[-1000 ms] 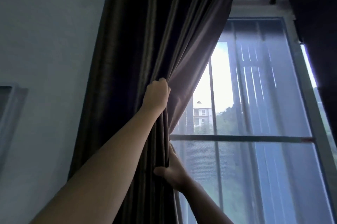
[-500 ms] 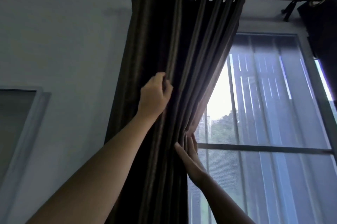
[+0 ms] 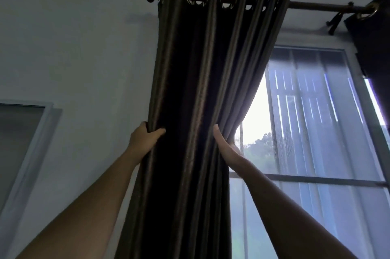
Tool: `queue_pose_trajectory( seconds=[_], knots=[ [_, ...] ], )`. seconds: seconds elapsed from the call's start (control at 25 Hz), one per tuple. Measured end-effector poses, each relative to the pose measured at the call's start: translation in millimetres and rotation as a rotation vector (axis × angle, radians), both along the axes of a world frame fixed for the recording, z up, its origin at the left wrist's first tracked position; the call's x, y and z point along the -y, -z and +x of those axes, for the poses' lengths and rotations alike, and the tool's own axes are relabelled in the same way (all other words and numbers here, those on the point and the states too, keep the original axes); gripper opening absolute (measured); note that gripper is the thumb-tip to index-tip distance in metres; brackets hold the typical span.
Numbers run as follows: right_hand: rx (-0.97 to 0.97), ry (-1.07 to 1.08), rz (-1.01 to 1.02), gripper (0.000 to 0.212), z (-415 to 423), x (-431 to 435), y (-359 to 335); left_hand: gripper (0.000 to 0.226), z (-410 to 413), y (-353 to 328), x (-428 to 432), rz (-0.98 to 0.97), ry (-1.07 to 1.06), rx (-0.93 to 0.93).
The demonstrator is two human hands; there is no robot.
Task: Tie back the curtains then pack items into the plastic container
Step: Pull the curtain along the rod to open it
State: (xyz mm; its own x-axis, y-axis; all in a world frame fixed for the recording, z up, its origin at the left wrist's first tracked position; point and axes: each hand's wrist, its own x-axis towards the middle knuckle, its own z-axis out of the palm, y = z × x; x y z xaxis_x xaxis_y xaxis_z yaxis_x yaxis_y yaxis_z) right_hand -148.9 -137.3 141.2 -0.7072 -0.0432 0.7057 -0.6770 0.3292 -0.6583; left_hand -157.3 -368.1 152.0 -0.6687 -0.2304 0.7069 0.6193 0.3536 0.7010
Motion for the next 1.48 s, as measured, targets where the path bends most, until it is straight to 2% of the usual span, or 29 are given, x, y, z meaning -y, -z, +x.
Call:
queue_pose_trajectory(
  seconds=[0.04, 0.08, 0.16, 0.28, 0.36, 0.48, 0.56, 0.64, 0.68, 0.76, 0.84, 0.96, 1.04, 1.12, 1.24, 1.36, 1.4, 1.48],
  knots=[
    [0.02, 0.048, 0.028, 0.117, 0.9, -1.4, -8.1, 0.05, 1.9, 1.4, 1.9, -0.013, 0.029, 0.003],
    [0.004, 0.111, 0.031, 0.11, 2.1, -2.6, -14.7, 0.048, 1.5, 2.7, 4.5, -0.028, 0.069, -0.005],
    [-0.094, 0.173, -0.068, 0.105, 4.6, -6.0, -25.9, 0.06, -1.1, 6.9, 7.9, -0.045, 0.176, -0.003],
    [-0.17, 0.134, -0.212, 0.105, 6.8, -10.3, -45.6, 0.061, 0.9, 16.7, 2.7, -0.028, 0.28, -0.011],
    [-0.184, 0.136, -0.125, 0.103, 7.5, -11.3, -63.9, 0.067, 2.7, 18.7, -2.3, -0.023, 0.337, -0.038],
    [-0.176, 0.048, -0.016, 0.101, 2.4, -15.1, -84.6, 0.064, 3.4, 18.9, -8.4, 0.017, 0.378, -0.038],
    [-0.23, 0.088, -0.045, 0.087, -4.3, -17.8, -91.4, 0.063, 1.6, 23.3, -11.4, -0.019, 0.382, 0.006],
    [-0.279, 0.171, -0.083, 0.074, -12.0, -23.1, -94.9, 0.08, -2.6, 32.5, -14.9, -0.126, 0.385, 0.03],
    [-0.292, 0.142, -0.099, 0.066, -15.7, -24.5, -96.8, 0.087, -3.5, 37.5, -17.3, -0.179, 0.384, 0.02],
    [-0.265, 0.028, -0.123, 0.053, -14.8, -17.8, -98.4, 0.085, -4.7, 44.3, -22.4, -0.239, 0.385, -0.032],
    [-0.238, -0.005, -0.106, 0.054, -17.5, -7.5, -102.1, 0.076, -2.6, 43.8, -27.0, -0.276, 0.406, -0.058],
    [-0.237, 0.01, -0.056, 0.065, -21.2, 19.3, -105.0, 0.072, 0.0, 42.6, -39.4, -0.373, 0.414, -0.062],
    [-0.267, -0.041, -0.029, 0.065, -16.3, 48.2, -106.7, 0.068, -1.9, 40.1, -48.4, -0.422, 0.399, -0.113],
    [-0.295, -0.099, 0.023, 0.066, -7.8, 78.0, -107.8, 0.057, -9.2, 35.3, -52.9, -0.435, 0.371, -0.15],
    [-0.308, -0.114, 0.106, 0.079, -13.5, 89.3, -112.0, 0.048, -11.9, 37.0, -50.4, -0.383, 0.364, -0.157],
    [-0.274, -0.021, 0.136, 0.084, -17.3, 72.5, -120.2, 0.063, -19.7, 48.8, -33.0, -0.298, 0.406, -0.133],
    [-0.242, -0.061, 0.094, 0.084, -16.4, 69.2, -123.7, 0.069, -21.6, 53.5, -27.6, -0.28, 0.419, -0.124],
    [-0.2, -0.146, -0.025, 0.1, -11.9, 65.3, -134.1, 0.074, -19.7, 62.1, -21.6, -0.227, 0.452, -0.121]
  ],
)
